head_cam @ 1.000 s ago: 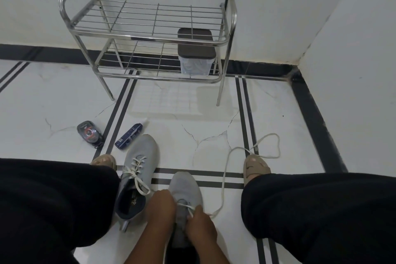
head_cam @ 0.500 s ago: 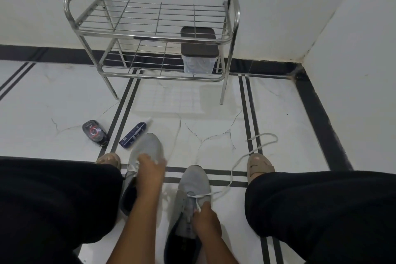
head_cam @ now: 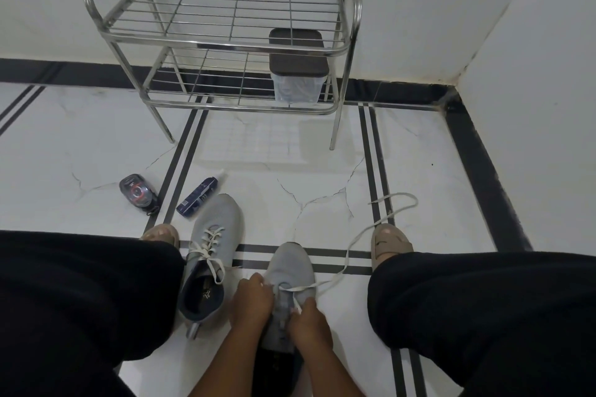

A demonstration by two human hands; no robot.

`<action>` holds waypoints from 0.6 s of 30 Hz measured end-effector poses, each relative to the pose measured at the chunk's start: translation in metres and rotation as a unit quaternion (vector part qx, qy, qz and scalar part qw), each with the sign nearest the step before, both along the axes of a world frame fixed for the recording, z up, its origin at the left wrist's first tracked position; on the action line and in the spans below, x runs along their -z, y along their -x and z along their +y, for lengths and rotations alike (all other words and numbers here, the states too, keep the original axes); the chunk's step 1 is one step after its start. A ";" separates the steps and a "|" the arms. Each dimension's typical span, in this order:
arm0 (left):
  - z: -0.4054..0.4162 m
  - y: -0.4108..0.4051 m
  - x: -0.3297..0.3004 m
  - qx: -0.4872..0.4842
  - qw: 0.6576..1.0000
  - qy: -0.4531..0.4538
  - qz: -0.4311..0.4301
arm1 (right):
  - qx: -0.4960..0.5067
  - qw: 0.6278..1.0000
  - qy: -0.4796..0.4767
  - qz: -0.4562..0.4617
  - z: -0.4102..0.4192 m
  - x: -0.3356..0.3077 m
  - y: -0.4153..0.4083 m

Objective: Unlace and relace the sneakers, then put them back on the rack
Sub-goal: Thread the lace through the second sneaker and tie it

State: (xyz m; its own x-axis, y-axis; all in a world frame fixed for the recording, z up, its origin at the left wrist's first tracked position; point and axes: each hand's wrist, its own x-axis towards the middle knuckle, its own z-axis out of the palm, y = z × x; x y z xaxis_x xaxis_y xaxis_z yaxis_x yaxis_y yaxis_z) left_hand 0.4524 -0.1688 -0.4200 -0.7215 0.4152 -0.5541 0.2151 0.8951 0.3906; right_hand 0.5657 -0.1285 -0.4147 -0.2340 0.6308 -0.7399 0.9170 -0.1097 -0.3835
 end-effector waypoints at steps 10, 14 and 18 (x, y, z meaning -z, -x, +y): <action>0.018 0.032 -0.030 -0.523 0.782 -0.290 -0.178 | 0.009 1.000 0.016 0.014 0.004 0.003 -0.002; 0.008 0.021 -0.032 -0.327 0.933 -0.144 -0.038 | 0.019 0.999 0.027 0.019 0.004 0.003 -0.002; -0.002 0.008 -0.024 -0.106 0.994 -0.030 0.013 | 0.024 0.999 0.035 0.026 0.004 0.003 -0.003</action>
